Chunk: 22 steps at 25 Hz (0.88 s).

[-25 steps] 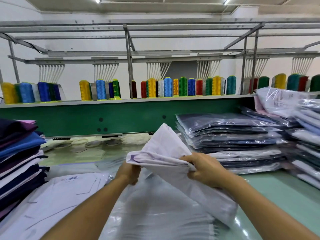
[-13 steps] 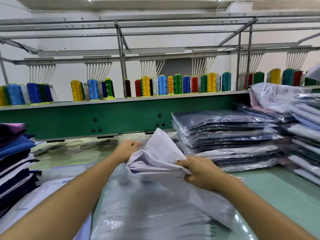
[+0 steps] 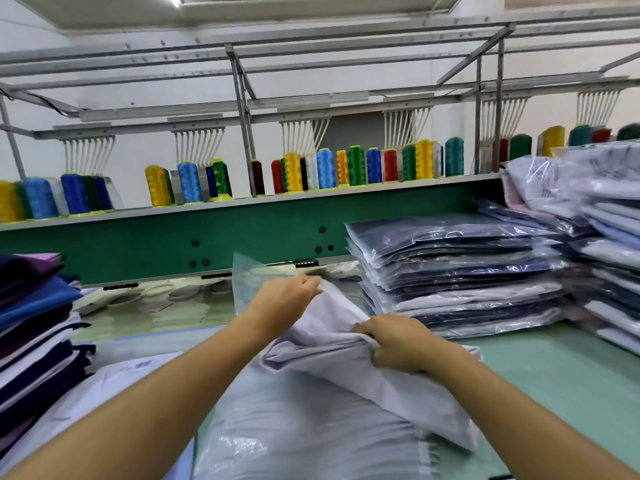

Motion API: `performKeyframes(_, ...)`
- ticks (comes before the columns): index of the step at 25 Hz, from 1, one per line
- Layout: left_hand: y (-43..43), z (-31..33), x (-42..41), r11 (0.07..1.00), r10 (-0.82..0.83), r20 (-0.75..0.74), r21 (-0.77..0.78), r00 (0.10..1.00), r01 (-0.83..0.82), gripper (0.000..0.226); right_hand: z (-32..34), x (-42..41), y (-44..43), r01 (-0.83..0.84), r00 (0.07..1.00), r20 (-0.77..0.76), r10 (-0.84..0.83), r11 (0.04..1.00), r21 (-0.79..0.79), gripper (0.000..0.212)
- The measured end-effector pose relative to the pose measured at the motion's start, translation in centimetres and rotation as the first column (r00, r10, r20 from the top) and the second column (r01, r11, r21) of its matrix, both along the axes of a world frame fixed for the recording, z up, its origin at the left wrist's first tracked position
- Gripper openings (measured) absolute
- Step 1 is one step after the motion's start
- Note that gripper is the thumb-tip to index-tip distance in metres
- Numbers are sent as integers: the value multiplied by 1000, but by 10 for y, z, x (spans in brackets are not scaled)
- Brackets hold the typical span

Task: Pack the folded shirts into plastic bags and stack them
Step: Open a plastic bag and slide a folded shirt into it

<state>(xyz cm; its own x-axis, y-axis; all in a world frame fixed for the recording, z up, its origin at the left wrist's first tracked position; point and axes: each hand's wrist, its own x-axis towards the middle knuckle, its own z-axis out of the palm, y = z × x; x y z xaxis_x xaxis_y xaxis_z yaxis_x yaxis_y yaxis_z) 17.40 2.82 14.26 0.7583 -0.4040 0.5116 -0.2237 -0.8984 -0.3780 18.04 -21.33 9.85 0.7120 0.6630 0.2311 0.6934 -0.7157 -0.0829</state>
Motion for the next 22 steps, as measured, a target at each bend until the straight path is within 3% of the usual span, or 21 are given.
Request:
performKeyframes(2, 16, -11, -10, 1000, 9, -67, -21, 998, -10, 27, -2, 4, -8, 49, 993, -110, -45, 998, 37, 33)
performKeyframes(5, 35, -32, -26, 986, 103, -113, -116, 988, -116, 25, -7, 7, -18, 153, 972, -180, -151, 988, -2, 48)
performKeyframes(7, 41, -43, -31, 970, 152, -147, -167, 977, -176, 22, -9, 7, -17, 169, 977, -129, -170, 985, -22, 36)
performKeyframes(10, 36, -44, -33, 955, 93, -160, -265, 983, -134, 29, -7, 2, -10, 142, 990, -8, -142, 990, -13, 16)
performKeyframes(12, 26, -40, -33, 945, 37, -153, -315, 988, -84, 33, -7, 0, -5, 126, 991, 47, -125, 992, -17, 17)
performKeyframes(17, -16, -26, -35, 962, 24, -115, -267, 993, -54, 26, 3, -6, 10, 107, 984, 147, -102, 994, -26, 23)
performKeyframes(20, -35, -7, -33, 914, 61, 60, -405, 996, -31, 19, 14, -12, 20, 91, 970, 229, -82, 996, -26, 34)
performKeyframes(22, -38, 6, -28, 859, 122, 11, -502, 992, -100, 39, 22, -19, 26, 71, 957, 286, -55, 996, -46, 41)
